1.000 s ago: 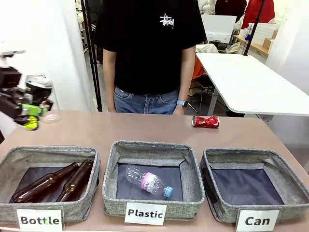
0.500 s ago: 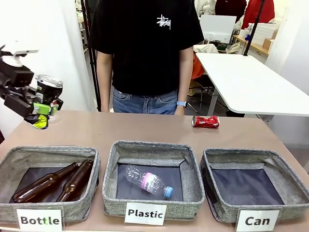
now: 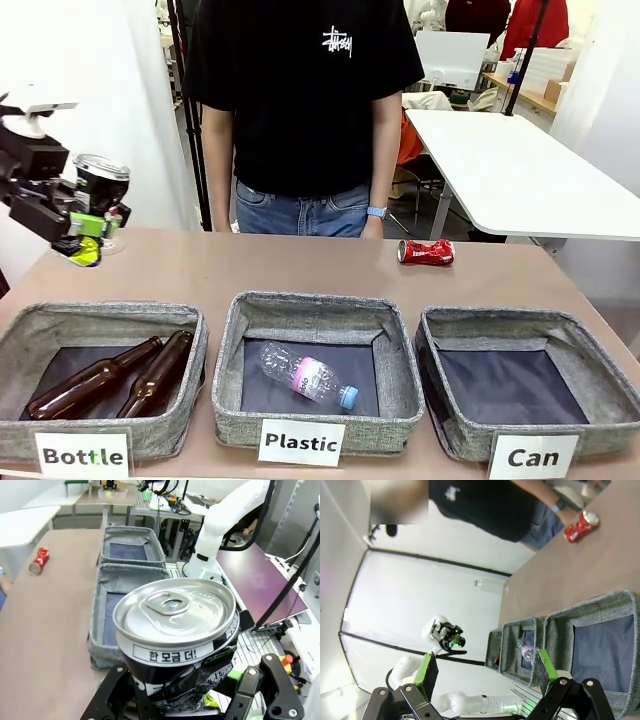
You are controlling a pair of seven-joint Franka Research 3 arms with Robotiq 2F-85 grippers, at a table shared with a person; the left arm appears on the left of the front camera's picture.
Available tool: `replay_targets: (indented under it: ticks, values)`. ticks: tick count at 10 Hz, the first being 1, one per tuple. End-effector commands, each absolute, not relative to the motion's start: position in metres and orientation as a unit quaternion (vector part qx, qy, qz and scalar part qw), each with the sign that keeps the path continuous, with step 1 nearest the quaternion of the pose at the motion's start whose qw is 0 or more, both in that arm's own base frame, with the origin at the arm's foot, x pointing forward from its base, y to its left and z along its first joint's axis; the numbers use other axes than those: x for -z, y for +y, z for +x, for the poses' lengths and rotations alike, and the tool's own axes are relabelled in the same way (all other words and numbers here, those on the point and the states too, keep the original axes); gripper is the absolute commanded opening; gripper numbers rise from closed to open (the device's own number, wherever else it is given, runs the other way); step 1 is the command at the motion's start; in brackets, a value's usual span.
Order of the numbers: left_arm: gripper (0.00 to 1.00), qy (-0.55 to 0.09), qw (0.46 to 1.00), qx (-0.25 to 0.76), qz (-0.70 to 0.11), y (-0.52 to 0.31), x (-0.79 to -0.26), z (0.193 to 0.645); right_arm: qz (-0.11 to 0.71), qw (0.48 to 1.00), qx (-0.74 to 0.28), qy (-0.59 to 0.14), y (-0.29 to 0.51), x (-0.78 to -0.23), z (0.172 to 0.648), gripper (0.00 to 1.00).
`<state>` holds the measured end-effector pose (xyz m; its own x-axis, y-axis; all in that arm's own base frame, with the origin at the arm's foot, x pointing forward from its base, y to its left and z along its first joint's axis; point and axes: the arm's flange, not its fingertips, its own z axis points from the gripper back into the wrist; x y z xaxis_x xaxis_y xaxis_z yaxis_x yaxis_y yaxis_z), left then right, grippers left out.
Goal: Sort the can waste into the basket.
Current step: Pick up the can waste from the table and place it in the right Fabric basket.
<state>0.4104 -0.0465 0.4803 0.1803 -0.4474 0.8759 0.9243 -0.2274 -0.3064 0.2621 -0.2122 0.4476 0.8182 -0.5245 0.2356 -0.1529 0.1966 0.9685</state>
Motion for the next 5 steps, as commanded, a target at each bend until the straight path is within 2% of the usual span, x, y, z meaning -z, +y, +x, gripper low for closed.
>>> replay_targets:
  ticks: [1,2,4,5]
  values:
    - [0.0,-0.236,0.577,0.621,-0.474,-0.135,-0.484,0.375,0.624,0.717,0.12,-0.287,-0.213,-0.448,0.264,1.0]
    - [0.0,-0.244,0.607,0.615,-0.441,-0.181,-0.484,0.373,0.624,0.717,0.12,-0.287,-0.213,-0.448,0.264,1.0]
    - [0.0,-0.244,0.592,0.634,-0.434,-0.266,-0.485,0.383,0.624,0.717,0.12,-0.287,-0.213,-0.448,0.264,1.0]
    - [0.0,-0.261,0.566,0.653,-0.431,-0.314,-0.489,0.39,0.62,0.724,0.129,-0.274,-0.213,-0.448,0.262,1.0]
